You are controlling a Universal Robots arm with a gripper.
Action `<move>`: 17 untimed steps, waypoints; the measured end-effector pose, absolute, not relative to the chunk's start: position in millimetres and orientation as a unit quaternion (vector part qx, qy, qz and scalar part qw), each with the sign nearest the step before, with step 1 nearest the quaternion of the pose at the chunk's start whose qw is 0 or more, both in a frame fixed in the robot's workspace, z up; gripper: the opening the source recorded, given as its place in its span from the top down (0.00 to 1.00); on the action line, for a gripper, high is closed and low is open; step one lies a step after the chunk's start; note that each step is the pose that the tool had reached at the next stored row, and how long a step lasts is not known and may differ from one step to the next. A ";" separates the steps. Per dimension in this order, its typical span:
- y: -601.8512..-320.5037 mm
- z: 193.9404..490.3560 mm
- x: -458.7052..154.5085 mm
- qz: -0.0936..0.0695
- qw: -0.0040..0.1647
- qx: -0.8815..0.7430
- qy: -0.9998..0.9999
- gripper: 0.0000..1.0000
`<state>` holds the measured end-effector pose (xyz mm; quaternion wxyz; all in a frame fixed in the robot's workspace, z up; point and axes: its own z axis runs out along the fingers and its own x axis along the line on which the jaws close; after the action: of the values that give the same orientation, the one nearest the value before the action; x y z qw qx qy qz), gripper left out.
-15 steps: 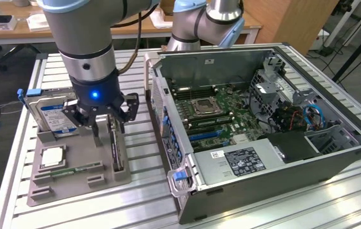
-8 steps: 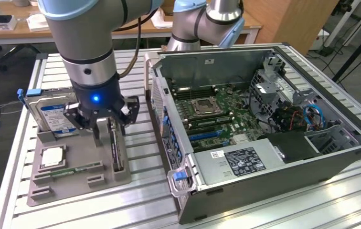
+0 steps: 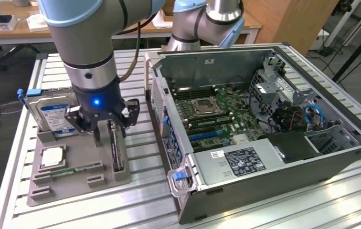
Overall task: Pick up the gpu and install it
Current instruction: 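Pick up the gpu and move the gpu toward the slot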
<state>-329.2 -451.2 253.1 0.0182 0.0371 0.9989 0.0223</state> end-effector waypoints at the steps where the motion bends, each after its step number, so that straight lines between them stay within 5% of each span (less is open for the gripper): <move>1: -451.4 252.2 -329.2 0.022 0.018 0.037 0.999 0.38; 17: -454.1 239.0 -329.2 0.022 0.019 0.037 0.999 0.38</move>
<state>-329.2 -454.1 239.0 0.0193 0.0371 0.9989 0.0224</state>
